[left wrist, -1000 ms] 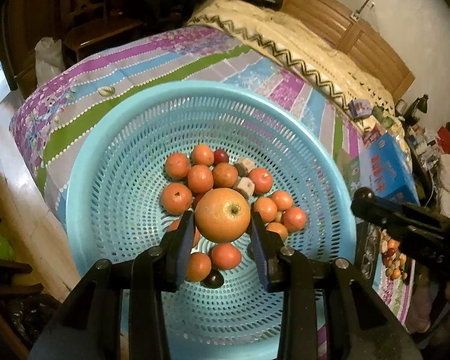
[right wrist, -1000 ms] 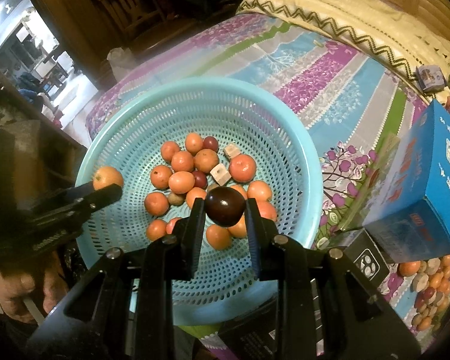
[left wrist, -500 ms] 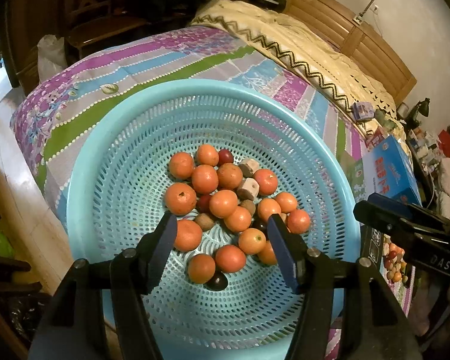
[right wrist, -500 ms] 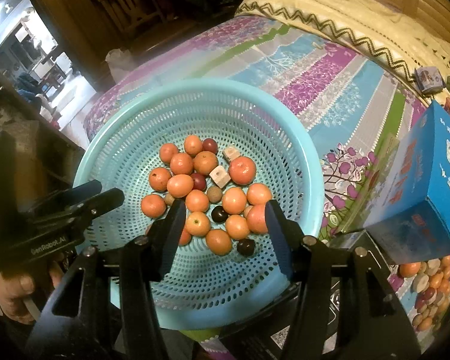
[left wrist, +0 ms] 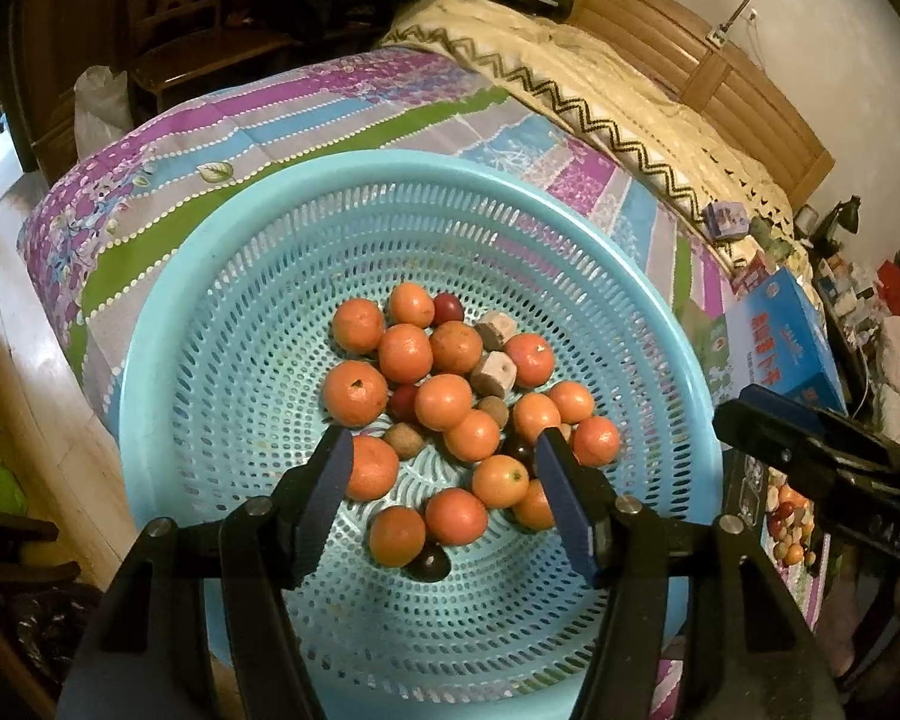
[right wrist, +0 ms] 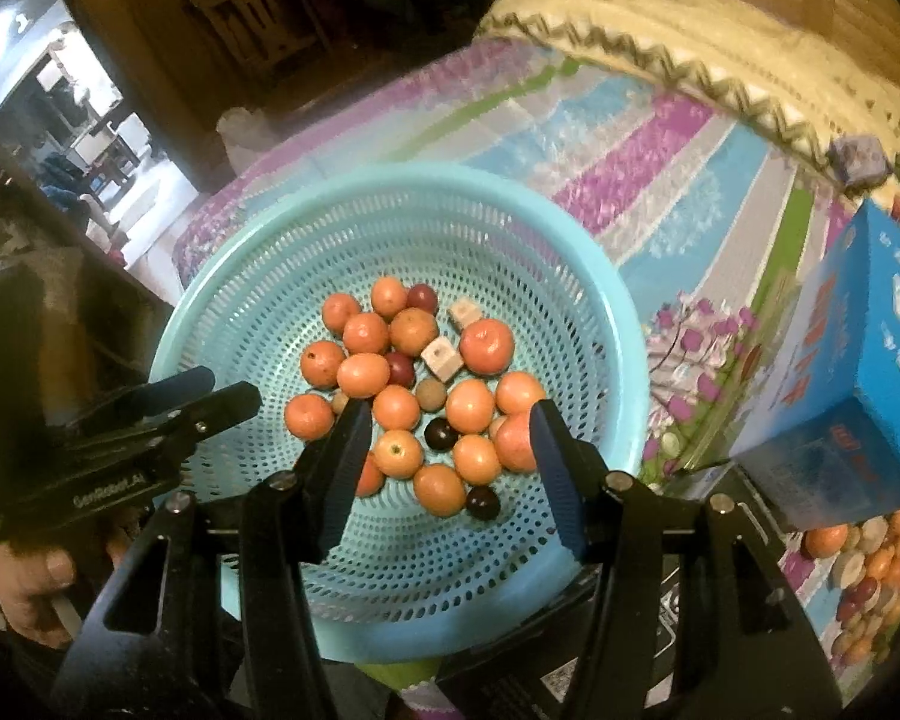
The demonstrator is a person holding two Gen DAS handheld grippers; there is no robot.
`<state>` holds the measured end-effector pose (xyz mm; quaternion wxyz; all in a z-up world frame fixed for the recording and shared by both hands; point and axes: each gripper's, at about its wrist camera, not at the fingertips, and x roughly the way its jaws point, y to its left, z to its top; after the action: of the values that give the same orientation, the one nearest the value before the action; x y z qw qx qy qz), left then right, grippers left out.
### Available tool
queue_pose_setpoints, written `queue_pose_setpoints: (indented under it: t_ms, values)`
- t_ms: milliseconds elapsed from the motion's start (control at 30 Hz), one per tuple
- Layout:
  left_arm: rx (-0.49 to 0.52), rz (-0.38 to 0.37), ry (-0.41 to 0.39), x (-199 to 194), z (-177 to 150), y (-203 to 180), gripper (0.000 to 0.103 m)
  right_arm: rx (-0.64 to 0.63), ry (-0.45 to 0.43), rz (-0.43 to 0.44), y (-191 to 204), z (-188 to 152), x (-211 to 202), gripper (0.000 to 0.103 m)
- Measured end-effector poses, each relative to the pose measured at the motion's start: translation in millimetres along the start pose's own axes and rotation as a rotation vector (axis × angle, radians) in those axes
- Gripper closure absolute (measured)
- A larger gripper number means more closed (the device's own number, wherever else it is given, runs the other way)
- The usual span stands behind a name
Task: Organize fruits
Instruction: 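Move both open tools back to the fruit pile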
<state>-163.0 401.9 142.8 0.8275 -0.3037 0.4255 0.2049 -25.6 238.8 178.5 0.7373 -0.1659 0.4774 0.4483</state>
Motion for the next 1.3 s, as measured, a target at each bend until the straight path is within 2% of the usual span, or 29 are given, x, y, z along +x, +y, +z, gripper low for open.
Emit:
queue_pose_setpoints:
  t_ms: [67, 100, 267, 433, 533, 633, 733, 833, 900, 967, 1100, 1300]
  values:
    - [0.012, 0.009, -0.026, -1.7, -1.1, -4.7, 0.03, -0.023, -0.042, -0.032, 2.4, -7.1, -7.2, 0.033]
    - [0.019, 0.009, -0.034, -2.0, -1.8, -8.6, 0.029, -0.03, -0.07, -0.051, 2.6, -12.7, -12.5, 0.032]
    - [0.071, -0.031, -0.068, -4.6, -7.0, -34.2, 0.029, -0.038, -0.199, -0.115, -3.6, -36.1, -40.8, 0.031]
    - [0.147, -0.089, -0.129, -16.8, -13.6, -75.3, 0.028, -0.015, -0.32, -0.214, -26.1, -77.3, -75.7, 0.025]
    - [0.191, -0.146, -0.168, -25.0, -22.4, -108.5, 0.023, 0.052, -0.347, -0.256, -52.8, -108.9, -91.3, 0.025]
    - [0.275, -0.229, -0.187, -29.9, -44.0, -158.5, 0.016, 0.155, -0.35, -0.286, -89.6, -145.2, -103.9, 0.025]
    - [0.385, -0.327, -0.116, -21.5, -71.6, -212.3, 0.015, 0.271, -0.316, -0.347, -138.6, -191.6, -112.3, 0.025]
    - [0.462, -0.359, -0.046, -0.8, -100.1, -259.9, 0.016, 0.383, -0.272, -0.408, -182.6, -235.8, -117.4, 0.026]
    - [0.507, -0.374, 0.004, 18.8, -119.2, -286.4, 0.016, 0.474, -0.243, -0.436, -214.8, -263.4, -120.2, 0.032]
    - [0.539, -0.373, 0.04, 39.5, -136.8, -309.3, 0.016, 0.553, -0.227, -0.45, -245.8, -287.5, -123.0, 0.045]
    - [0.568, -0.353, 0.102, 67.4, -159.1, -335.8, 0.016, 0.626, -0.215, -0.468, -289.6, -310.7, -121.4, 0.049]
    - [0.598, -0.334, 0.159, 104.2, -177.8, -355.3, 0.018, 0.624, -0.198, -0.462, -329.6, -302.4, -103.4, 0.05]
